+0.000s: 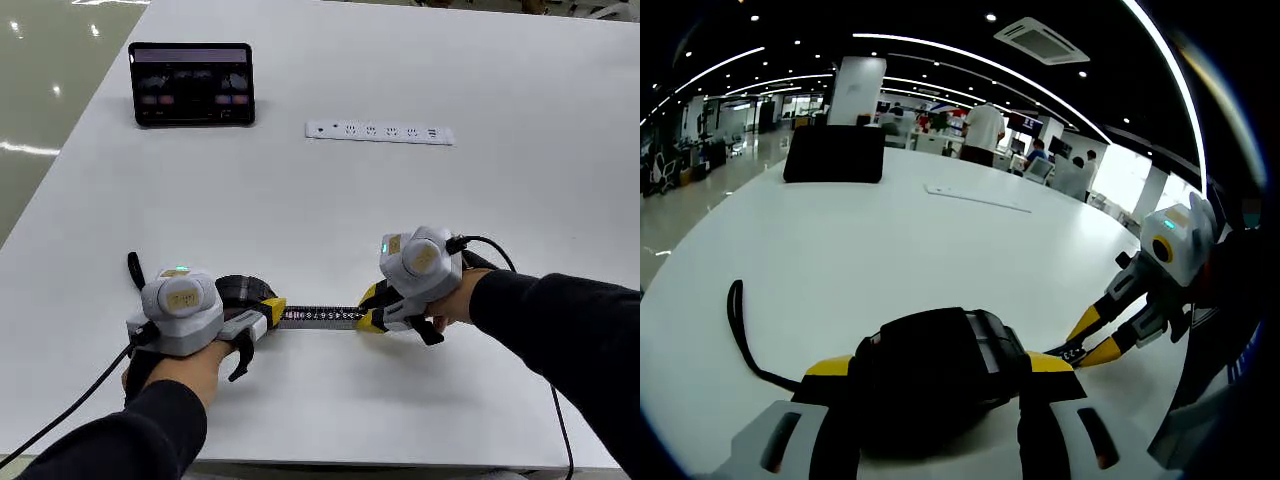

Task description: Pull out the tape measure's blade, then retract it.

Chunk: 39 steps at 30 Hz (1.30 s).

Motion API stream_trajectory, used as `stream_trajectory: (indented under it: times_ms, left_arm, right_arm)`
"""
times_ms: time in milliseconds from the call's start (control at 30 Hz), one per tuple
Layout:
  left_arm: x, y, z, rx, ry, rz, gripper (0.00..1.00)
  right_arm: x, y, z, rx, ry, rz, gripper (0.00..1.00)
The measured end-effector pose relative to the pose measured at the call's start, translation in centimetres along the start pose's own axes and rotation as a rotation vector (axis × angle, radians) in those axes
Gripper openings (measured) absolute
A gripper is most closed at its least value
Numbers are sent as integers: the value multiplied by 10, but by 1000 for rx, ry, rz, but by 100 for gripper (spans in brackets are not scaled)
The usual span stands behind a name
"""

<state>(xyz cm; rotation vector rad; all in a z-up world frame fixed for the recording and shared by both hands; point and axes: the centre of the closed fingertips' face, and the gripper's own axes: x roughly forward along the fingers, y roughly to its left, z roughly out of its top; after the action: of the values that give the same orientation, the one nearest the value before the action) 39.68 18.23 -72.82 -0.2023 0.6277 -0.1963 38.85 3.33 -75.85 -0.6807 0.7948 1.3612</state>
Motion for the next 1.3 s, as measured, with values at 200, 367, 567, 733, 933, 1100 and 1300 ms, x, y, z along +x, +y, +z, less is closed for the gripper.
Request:
stream_trajectory:
  times_ms: [200, 367, 567, 733, 933, 1100, 1300]
  left_arm:
    - [0, 0, 0, 0, 0, -1, 60]
    - [0, 0, 0, -1, 1, -1, 60]
    - [0, 0, 0, -5, 1, -2, 60]
    - [0, 0, 0, -5, 1, -3, 60]
    - [0, 0, 0, -7, 0, -3, 60]
    - [0, -1, 0, -9, 0, -4, 60]
    - [1, 0, 0, -10, 0, -4, 60]
  right_arm:
    - [1, -1, 1, 10, -5, 5, 11]
    - [2, -1, 3, 32, -13, 4, 12]
    - [4, 0, 6, 23, -12, 5, 11]
    - [7, 1, 10, 23, -18, 7, 11]
    - [9, 2, 12, 18, -20, 8, 11]
    - [11, 2, 14, 13, -22, 7, 11]
    - [13, 3, 16, 3, -23, 7, 11]
